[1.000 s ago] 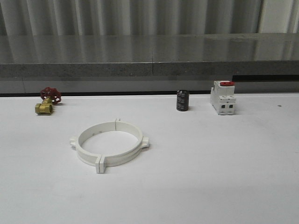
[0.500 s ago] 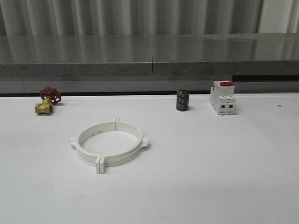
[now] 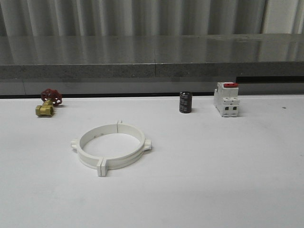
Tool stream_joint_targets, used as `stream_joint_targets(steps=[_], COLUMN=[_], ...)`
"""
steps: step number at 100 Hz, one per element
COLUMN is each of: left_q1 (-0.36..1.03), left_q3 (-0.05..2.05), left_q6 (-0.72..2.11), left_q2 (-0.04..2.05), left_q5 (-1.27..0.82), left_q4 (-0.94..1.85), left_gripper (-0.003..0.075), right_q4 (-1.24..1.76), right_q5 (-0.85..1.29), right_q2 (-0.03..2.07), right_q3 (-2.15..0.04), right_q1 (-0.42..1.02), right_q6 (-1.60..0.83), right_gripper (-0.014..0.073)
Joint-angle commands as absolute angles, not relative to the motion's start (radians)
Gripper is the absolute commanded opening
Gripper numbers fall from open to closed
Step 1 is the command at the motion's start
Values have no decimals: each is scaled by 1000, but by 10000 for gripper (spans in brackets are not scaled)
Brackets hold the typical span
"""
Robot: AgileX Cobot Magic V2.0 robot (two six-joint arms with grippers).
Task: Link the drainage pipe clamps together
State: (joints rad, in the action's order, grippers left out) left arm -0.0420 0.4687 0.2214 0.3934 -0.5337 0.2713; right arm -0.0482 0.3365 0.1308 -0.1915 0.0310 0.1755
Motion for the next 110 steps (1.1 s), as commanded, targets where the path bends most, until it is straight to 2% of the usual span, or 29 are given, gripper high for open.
stream_joint_targets(steps=[1,18,39,110], left_q1=[-42,-42,-42,-42], left_q3=[495,495,495,495], left_q6=[225,225,225,225], left_q2=[398,398,398,398], left_q5=[-452,-452,-452,-452], left_q4=[289,289,289,289], left_gripper=[-21,-21,-21,-21], right_q4=[-29,-28,-27,-27], right_q5=[218,173,30,40], right_q2=[75,-33,-30,-30], right_q3=[-169,-80,12,10], right_q1=[14,9,9,9], right_q6=[154,153,154,154], right_gripper=[-67,-67,-67,-67])
